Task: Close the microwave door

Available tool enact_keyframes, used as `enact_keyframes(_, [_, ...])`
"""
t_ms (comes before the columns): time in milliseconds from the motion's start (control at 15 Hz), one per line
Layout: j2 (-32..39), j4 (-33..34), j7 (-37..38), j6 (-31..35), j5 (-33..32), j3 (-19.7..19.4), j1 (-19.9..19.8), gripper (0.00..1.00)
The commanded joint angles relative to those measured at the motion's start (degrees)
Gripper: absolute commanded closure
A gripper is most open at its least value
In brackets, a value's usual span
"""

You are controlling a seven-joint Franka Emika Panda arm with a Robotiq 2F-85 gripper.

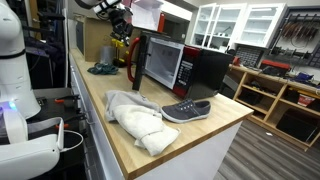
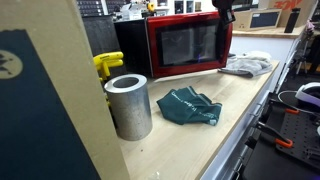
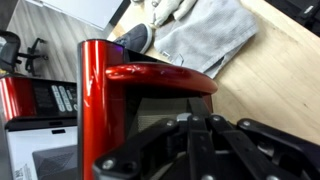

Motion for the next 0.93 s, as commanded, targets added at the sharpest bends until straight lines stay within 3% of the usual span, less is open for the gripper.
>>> enact_keyframes(0, [-1.69, -3.34, -2.42, 4.49, -8.41, -0.38, -0.32, 1.0])
enact_keyframes(200, [-1.48, -4.78, -1.89, 8.25, -15.68, -1.23, -0.61, 1.0])
enact_keyframes(867, [-2.84, -6.05, -0.97, 12.78, -23.18, -3.78, -1.21, 1.0])
